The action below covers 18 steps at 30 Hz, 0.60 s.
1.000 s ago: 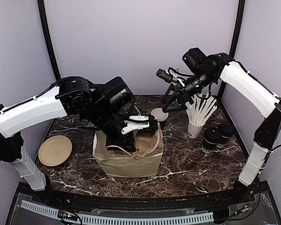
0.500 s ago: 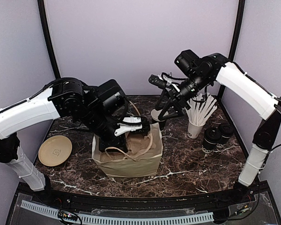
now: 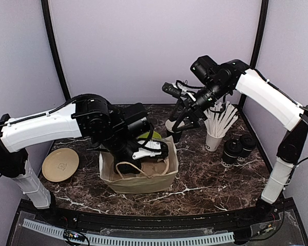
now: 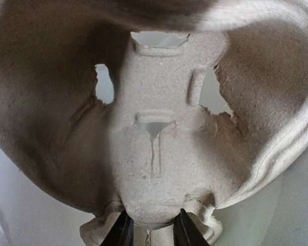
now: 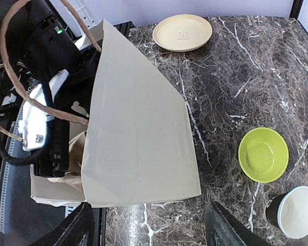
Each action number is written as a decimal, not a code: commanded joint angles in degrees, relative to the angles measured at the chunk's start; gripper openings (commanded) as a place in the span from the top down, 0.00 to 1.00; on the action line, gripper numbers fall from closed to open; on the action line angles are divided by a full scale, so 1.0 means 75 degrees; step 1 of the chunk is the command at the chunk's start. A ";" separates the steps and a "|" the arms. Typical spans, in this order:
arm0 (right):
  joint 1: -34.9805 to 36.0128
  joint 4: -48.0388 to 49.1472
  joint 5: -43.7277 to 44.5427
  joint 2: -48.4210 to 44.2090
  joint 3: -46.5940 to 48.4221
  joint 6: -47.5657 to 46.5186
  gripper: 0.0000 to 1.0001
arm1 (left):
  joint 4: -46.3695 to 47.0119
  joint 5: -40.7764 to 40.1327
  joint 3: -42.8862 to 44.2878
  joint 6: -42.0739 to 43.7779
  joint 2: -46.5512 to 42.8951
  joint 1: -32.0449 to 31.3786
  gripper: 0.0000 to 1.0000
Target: Pack the takeout coffee
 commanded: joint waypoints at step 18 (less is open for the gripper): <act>0.0033 0.0322 -0.0018 -0.0194 -0.0236 0.0179 0.26 | 0.0069 -0.0504 -0.0043 0.0222 0.1835 0.0072 0.71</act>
